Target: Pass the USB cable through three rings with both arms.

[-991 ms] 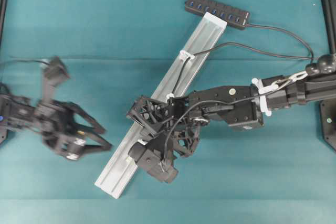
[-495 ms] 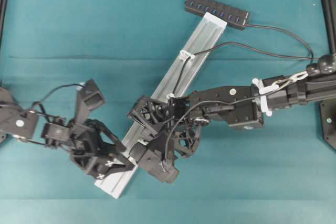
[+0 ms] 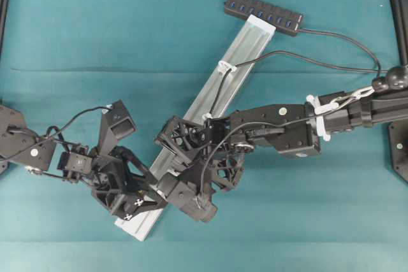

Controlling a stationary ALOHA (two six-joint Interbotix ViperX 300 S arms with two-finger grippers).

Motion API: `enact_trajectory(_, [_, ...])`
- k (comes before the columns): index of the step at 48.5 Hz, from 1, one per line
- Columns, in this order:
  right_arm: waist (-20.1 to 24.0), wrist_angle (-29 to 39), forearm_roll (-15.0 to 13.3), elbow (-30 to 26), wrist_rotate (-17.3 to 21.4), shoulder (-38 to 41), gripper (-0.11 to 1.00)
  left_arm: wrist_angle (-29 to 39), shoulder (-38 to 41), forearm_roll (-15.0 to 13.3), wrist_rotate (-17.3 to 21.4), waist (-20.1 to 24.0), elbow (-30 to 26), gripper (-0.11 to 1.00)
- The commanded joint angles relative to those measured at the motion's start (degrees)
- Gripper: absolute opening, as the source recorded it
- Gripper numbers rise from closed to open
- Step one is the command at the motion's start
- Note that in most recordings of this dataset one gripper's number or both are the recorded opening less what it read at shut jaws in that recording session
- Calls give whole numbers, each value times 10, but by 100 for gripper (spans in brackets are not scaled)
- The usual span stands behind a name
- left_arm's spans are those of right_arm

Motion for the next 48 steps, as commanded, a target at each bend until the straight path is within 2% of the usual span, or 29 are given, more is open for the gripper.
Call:
enact_trajectory(1, [2, -3, 2, -2, -2, -2, 10, -9, 0, 1, 11, 6, -11, 92])
enact_trajectory(19, [0, -3, 2, -5, -2, -2, 10, -10, 12, 1, 13, 5, -23, 90])
enact_trajectory(29, [-1, -5, 2, -5, -2, -2, 10, -10, 12, 1, 14, 5, -19, 83])
enact_trajectory(36, [-2, -5, 2, -5, -2, -2, 10, -10, 12, 1, 18, 6, -21, 63])
enact_trajectory(45, [-4, -6, 2, -6, -3, -2, 10, -10, 11, 1, 18, 5, -23, 21])
enact_trajectory(48, [-4, -6, 2, -6, -3, -2, 10, -9, 10, 1, 18, 5, -21, 15])
